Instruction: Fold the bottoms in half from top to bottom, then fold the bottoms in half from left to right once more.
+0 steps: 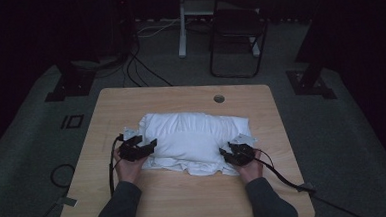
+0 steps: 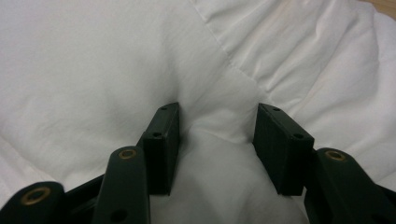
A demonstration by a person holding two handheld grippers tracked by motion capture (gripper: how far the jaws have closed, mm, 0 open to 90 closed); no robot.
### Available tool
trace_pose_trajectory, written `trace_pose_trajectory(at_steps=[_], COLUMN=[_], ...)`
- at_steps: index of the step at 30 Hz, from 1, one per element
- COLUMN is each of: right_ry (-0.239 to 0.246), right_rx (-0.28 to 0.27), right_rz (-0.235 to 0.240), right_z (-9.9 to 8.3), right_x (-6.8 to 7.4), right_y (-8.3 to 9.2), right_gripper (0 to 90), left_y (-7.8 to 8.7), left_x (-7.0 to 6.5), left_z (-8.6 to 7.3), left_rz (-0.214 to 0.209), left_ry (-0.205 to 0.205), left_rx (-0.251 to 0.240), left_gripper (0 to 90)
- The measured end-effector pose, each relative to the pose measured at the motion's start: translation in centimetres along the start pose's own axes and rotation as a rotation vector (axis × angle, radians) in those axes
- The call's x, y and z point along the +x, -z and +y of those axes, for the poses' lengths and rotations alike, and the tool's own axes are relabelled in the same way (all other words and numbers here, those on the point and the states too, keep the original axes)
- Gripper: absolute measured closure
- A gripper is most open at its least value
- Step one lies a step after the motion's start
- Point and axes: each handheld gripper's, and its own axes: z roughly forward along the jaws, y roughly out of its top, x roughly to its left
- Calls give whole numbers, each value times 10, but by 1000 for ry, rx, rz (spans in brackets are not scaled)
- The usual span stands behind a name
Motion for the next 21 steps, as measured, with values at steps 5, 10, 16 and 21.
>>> trace_pose_trajectory(at_steps=[5,10,16,21], right_ry=[-2,-4,-6,-6], right_rx=[-1,-2,-2,-2], right_rz=[-1,-3,-6,-5], right_z=[0,0,0,-1], right_x=[0,1,1,1], right_y=[0,0,1,1], right_gripper=[501,501,501,501], left_y=[-21,-34,-41,-41], left_x=[21,29,29,29], left_z=[4,-1,-5,-6], left_rz=[60,57,78,75], left_ry=[52,95,86,93], left_rx=[91,135,160,150], left_gripper=[151,118,92,81])
